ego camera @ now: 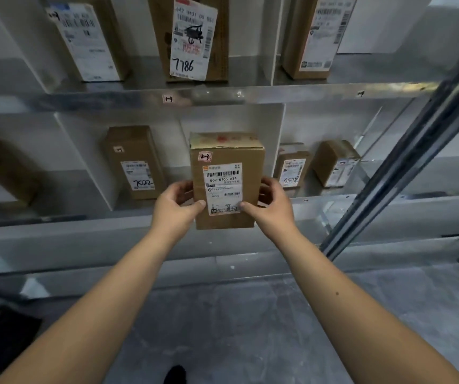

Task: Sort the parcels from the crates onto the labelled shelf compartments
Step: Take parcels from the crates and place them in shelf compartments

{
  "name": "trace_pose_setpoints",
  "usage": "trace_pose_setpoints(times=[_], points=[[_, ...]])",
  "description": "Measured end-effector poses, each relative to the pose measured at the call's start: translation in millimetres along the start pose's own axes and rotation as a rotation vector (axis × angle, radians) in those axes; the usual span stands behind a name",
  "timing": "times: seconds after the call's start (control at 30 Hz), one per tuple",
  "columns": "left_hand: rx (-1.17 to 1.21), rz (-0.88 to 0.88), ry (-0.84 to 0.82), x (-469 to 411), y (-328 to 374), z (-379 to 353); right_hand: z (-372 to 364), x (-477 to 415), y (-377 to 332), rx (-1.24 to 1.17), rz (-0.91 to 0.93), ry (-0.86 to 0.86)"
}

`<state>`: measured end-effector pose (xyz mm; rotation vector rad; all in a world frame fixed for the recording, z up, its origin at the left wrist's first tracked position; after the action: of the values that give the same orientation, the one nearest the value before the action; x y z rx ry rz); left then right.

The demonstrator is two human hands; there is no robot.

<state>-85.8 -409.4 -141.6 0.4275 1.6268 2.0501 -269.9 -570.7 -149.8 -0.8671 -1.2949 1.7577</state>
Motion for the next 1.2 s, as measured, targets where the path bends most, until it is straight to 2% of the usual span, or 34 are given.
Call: trace_pose_setpoints(times=[0.27, 0.5, 0.7, 0.87, 1.2], points=[[-0.063, 0.072, 0.108, -30, -52, -34, -31, -39, 49, 0.045, -0.004, 0.007], [0.000, 0.014, 0.164, -87, -116, -55, -76, -83, 105, 0.037, 0.097, 0.095], [0.095, -0.053, 0.168, -113, -155, -74, -91, -120, 132, 0.040, 0.176, 0.093], [0.064, -0.101, 0.179, -131, -165, -81, -96, -137, 146, 0.028, 0.197, 0.122], [0.033, -0.083, 0.217, -178, -170, -94, -115, -182, 150, 0.068, 0.156, 0.125]])
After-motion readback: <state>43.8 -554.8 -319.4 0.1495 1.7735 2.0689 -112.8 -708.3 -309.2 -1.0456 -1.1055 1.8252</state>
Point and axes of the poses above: each hand's wrist, its own x-axis away from the middle knuckle, its own z-axis out of the back of the hand, y = z × x, the point moved 9 cm from there along -x, towards the middle knuckle, and after that the axes turned 6 degrees about y, right-handed, at the moved point
